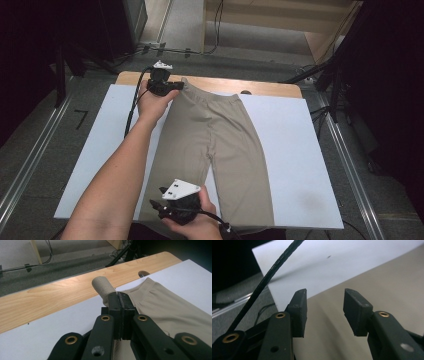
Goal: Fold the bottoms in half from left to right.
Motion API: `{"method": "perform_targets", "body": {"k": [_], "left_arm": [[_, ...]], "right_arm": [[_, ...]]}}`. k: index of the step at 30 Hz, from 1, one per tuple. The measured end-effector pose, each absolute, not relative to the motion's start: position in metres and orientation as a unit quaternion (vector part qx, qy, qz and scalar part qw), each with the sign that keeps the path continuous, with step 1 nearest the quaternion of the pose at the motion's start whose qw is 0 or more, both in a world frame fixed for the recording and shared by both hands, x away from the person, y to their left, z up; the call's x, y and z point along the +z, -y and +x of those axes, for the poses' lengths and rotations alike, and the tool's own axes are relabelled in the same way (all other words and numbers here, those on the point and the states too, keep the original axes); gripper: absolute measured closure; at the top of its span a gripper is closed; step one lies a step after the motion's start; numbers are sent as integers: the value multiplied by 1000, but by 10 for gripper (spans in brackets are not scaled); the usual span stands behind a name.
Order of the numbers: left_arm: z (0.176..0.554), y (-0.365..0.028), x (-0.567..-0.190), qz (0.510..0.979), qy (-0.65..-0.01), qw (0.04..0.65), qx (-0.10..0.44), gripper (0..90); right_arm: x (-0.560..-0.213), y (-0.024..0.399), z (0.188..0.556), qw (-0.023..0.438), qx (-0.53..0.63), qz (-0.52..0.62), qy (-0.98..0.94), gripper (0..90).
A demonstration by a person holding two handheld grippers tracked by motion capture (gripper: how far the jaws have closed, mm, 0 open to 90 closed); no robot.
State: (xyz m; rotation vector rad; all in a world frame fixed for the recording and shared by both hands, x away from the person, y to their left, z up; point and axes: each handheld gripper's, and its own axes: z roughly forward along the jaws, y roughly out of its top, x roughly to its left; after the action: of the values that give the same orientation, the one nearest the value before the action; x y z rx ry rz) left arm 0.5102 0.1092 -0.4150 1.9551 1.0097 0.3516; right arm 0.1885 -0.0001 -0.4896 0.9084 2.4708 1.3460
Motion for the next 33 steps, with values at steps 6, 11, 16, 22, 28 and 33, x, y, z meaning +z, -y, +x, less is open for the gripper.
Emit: {"method": "perform_targets", "body": {"k": [6, 11, 16, 22, 28, 33], "left_arm": [[508, -109, -421, 788, -400, 449, 134, 900], [507, -110, -422, 791, -396, 446, 134, 900], [508, -112, -423, 791, -397, 446, 135, 900], [509, -112, -425, 789, -399, 449, 131, 900], [508, -115, -420, 781, -399, 463, 129, 900], [511, -122, -422, 781, -404, 457, 131, 900]], "right_arm": [[-503, -28, 189, 75, 423, 302, -851, 521], [-515, -42, 186, 104, 401, 299, -860, 457], [-517, -52, 175, 142, 387, 301, -860, 456], [-515, -54, 172, 130, 381, 305, -863, 768], [-509, -26, 178, 94, 405, 306, -857, 883], [-495, 22, 155, 174, 388, 294, -856, 883]]}}
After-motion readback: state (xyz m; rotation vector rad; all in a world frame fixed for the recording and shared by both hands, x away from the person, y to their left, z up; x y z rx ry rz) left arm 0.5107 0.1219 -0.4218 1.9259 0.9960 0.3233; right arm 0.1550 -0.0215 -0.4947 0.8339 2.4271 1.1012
